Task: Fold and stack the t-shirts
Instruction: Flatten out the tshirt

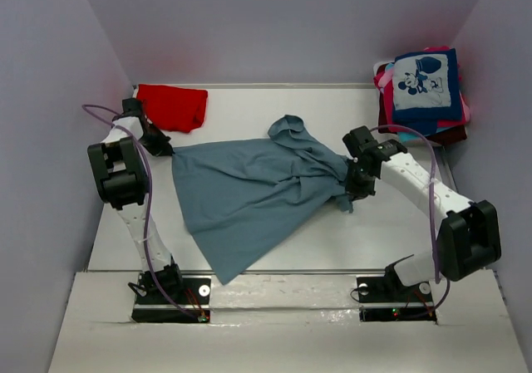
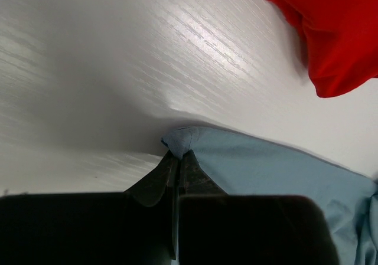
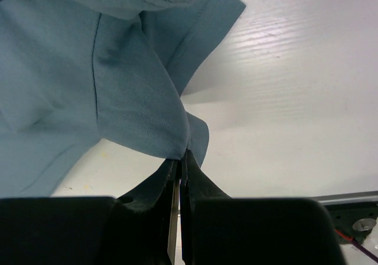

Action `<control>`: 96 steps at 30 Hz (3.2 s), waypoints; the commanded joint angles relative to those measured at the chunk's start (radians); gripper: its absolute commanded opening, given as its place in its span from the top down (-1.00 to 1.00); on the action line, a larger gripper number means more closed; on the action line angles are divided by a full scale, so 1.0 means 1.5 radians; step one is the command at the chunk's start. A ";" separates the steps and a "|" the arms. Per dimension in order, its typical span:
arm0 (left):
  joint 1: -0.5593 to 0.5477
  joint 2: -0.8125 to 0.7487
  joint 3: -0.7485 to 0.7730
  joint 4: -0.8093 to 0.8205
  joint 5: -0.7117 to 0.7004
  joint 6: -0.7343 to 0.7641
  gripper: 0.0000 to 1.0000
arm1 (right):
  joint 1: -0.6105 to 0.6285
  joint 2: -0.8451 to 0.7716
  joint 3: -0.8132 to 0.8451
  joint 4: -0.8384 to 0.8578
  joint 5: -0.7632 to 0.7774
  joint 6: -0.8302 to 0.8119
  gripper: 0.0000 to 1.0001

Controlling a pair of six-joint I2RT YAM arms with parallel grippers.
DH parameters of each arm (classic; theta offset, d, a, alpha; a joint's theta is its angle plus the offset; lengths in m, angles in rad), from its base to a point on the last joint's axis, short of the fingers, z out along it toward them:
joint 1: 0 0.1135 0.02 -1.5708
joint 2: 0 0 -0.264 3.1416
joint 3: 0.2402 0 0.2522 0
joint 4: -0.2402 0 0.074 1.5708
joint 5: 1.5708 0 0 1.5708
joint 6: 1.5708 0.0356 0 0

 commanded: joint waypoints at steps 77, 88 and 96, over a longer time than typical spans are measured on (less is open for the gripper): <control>-0.276 -0.436 -0.362 -0.111 0.078 0.025 -0.50 | -0.027 0.392 0.423 0.096 -0.212 -0.023 -0.55; -0.345 -0.529 -0.453 -0.152 0.089 0.000 -0.49 | -0.027 0.510 0.537 0.106 -0.205 -0.061 -0.52; -0.391 -0.572 -0.534 -0.151 0.106 -0.020 -0.40 | -0.027 0.562 0.615 0.091 -0.211 -0.062 -0.49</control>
